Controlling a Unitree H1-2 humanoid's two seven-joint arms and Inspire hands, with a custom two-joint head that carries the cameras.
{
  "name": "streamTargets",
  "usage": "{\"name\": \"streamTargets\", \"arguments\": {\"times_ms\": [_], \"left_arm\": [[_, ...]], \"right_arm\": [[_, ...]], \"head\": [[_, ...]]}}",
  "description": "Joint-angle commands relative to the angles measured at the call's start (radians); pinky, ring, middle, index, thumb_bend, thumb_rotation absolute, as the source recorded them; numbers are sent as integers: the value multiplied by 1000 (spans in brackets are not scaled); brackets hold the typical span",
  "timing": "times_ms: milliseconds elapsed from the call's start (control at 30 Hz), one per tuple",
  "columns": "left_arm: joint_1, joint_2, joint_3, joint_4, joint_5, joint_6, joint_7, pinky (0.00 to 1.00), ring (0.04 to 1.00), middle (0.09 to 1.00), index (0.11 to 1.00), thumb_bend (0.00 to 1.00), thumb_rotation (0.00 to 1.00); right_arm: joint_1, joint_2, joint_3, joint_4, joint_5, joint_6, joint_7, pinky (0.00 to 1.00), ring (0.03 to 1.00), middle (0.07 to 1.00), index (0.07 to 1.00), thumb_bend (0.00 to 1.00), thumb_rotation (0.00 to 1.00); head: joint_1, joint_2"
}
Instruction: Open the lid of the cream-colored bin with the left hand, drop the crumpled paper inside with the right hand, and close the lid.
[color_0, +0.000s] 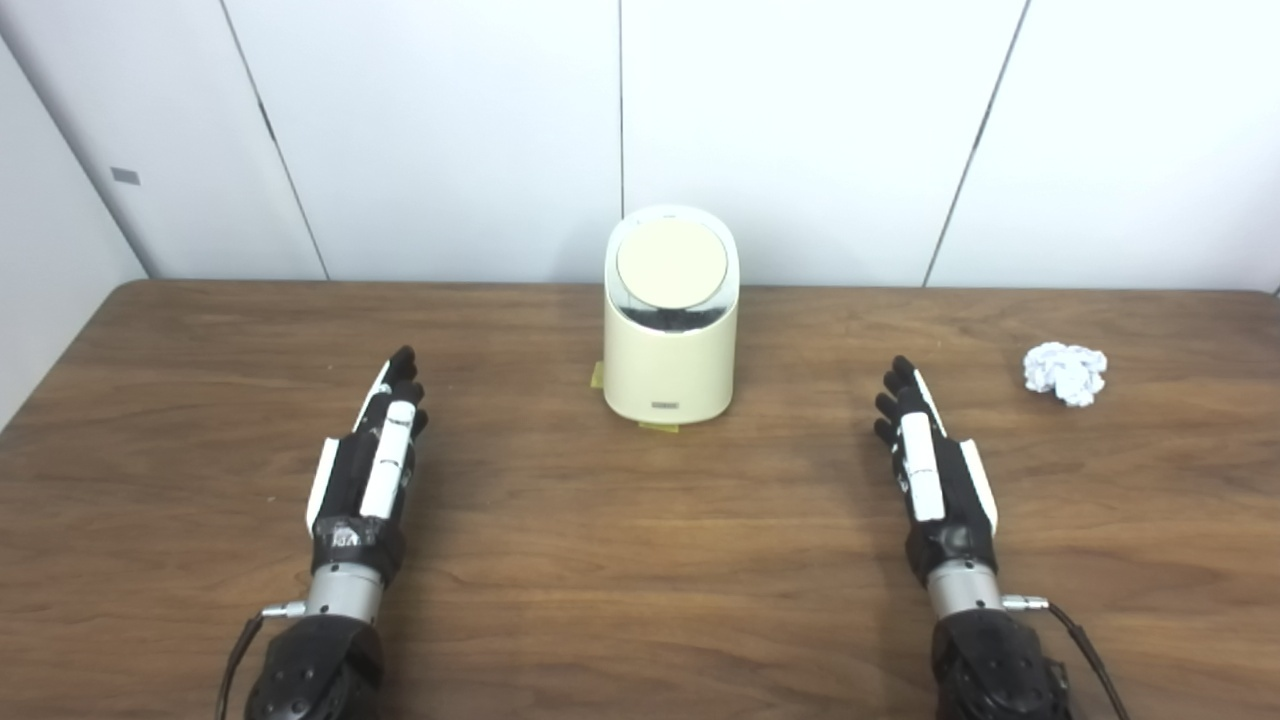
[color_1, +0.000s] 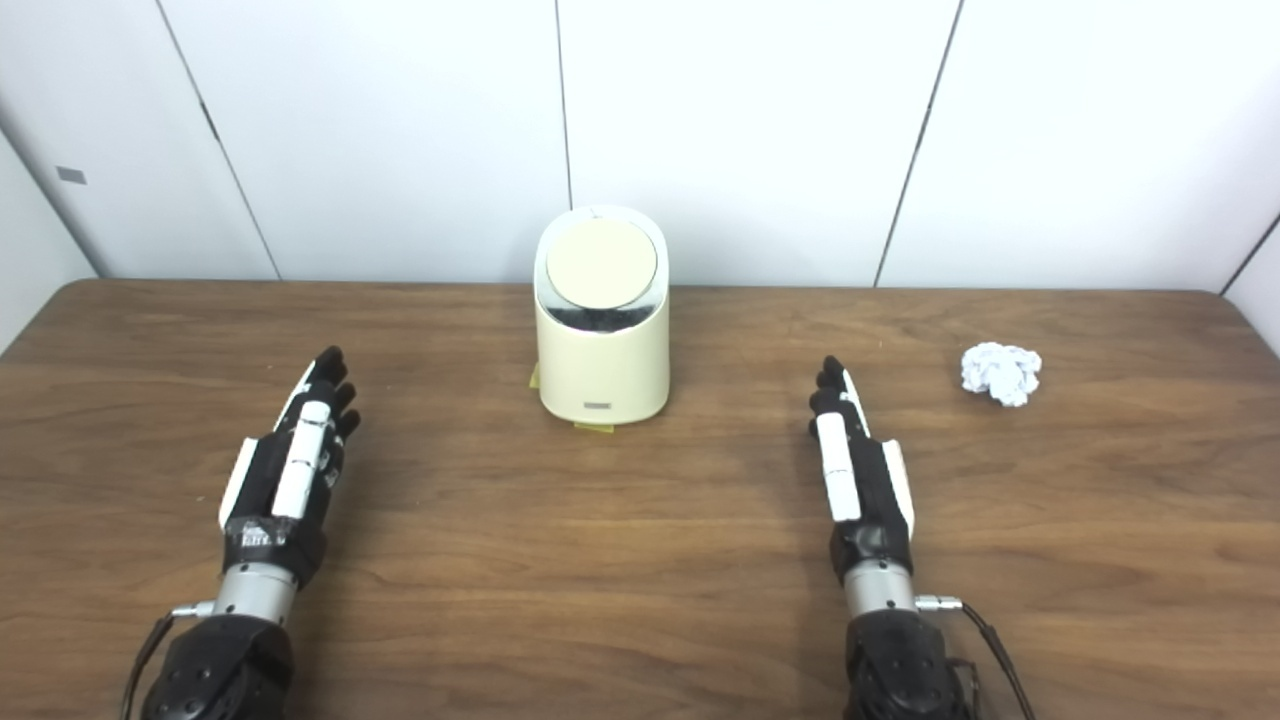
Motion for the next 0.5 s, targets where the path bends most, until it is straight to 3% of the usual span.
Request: {"name": "streamTargets", "arguments": {"times_ms": [0,200,267,467], "left_arm": [[-47,12,-4,-12,5,-7,-7,1000,1000,1000,1000,493,740],[-57,10,-13,-31,42,35,11,1000,1000,1000,1000,565,621],[-66,13,-19,-41,64,57,18,1000,996,988,1000,639,573],[-140,23,-41,-73,141,133,37,1000,990,967,982,736,438]], "right_arm": [[-24,4,-3,-41,4,-6,-4,964,967,973,969,584,1000],[-23,2,-6,-44,8,-4,-2,955,963,973,965,584,1000],[-25,0,-8,-40,8,-5,-2,955,961,969,962,579,1000],[-23,-6,-12,-22,21,-20,7,959,958,971,968,553,1000]], "head": [[0,0],[12,-2],[19,-6],[39,-30]]}}
